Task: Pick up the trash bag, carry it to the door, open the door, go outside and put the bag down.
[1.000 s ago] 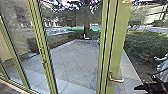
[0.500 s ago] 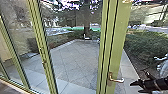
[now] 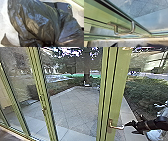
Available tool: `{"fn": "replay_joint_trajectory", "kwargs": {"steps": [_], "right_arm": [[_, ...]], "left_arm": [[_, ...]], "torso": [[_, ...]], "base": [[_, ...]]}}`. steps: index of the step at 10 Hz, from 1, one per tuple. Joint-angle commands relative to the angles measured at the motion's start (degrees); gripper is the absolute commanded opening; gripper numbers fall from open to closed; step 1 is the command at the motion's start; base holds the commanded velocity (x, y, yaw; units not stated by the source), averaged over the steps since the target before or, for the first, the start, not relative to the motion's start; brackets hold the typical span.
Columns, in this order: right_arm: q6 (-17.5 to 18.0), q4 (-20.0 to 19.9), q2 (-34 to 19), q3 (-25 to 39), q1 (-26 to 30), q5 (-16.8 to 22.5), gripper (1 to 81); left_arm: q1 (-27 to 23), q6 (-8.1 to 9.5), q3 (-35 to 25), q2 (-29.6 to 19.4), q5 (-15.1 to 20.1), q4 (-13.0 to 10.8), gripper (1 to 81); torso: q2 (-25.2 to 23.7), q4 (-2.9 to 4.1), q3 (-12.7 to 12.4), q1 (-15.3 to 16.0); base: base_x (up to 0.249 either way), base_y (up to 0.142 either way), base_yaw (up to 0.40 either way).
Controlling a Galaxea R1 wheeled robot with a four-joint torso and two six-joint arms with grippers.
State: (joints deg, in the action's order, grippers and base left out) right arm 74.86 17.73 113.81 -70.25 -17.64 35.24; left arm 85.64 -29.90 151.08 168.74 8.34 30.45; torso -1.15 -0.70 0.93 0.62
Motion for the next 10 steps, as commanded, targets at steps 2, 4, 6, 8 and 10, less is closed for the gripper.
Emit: {"fn": "replay_joint_trajectory", "kwargs": {"steps": [2, 4, 6, 8, 10], "right_arm": [[1.3, -3.3, 4.3, -6.1, 6.9, 1.1, 81.1], [1.3, -4.9, 7.4, -10.5, 6.9, 2.5, 81.1], [1.3, -6.0, 9.3, -14.7, 7.0, 2.8, 81.1], [1.3, -7.6, 11.9, -19.5, 7.0, 2.9, 81.1], [1.3, -8.5, 14.7, -22.1, 6.3, 3.2, 81.1]], "left_arm": [[-2.4, 0.02, 0.1, 0.0, 4.9, 0.7, 1.0], [-2.4, 0.02, 0.2, 0.0, 4.9, 0.7, 1.0], [-2.4, 0.02, 0.7, 0.3, 4.9, 0.7, 1.0], [-2.4, 0.02, 1.3, 0.5, 4.9, 0.7, 1.0], [-2.4, 0.02, 1.4, 0.5, 4.9, 0.7, 1.0]], "torso": [[0.0, 0.0, 0.0, 0.0], [0.0, 0.0, 0.0, 0.0], [0.0, 0.0, 0.0, 0.0], [0.0, 0.0, 0.0, 0.0], [0.0, 0.0, 0.0, 0.0]], "base": [[0.0, 0.0, 0.0], [0.0, 0.0, 0.0], [0.0, 0.0, 0.0], [0.0, 0.0, 0.0], [0.0, 0.0, 0.0]]}}
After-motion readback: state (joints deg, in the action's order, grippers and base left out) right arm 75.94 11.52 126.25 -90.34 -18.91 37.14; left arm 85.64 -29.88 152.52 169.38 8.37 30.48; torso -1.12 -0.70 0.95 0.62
